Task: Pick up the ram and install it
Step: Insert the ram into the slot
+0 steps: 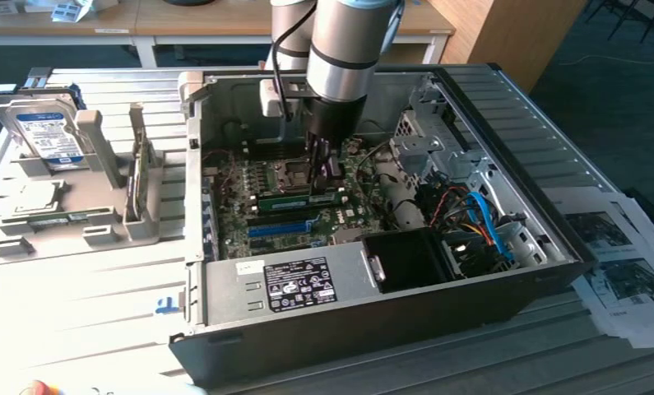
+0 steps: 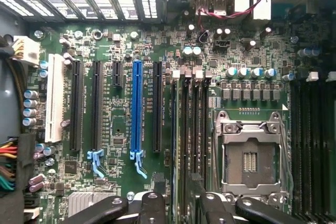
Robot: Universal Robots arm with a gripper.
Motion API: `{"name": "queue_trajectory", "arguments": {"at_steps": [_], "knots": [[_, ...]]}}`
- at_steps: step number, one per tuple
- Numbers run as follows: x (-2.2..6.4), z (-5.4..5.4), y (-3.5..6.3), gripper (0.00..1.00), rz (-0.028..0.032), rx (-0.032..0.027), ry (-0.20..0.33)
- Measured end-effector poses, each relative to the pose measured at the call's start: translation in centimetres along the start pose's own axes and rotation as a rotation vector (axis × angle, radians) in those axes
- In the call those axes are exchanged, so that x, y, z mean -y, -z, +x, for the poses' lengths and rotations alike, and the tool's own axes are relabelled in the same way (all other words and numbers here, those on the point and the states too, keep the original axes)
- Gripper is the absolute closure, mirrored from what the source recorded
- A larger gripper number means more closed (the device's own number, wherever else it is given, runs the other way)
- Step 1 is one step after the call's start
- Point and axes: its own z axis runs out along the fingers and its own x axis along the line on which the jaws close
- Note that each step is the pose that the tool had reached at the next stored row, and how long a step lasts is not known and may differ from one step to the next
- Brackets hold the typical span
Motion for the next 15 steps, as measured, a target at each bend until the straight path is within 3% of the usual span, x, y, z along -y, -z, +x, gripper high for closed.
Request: {"name": "queue_trajectory", "arguments": {"at_steps": [15], "knots": [[-0.14, 0.0, 2.40, 0.69, 0.0000, 0.0000, 0.000]]}}
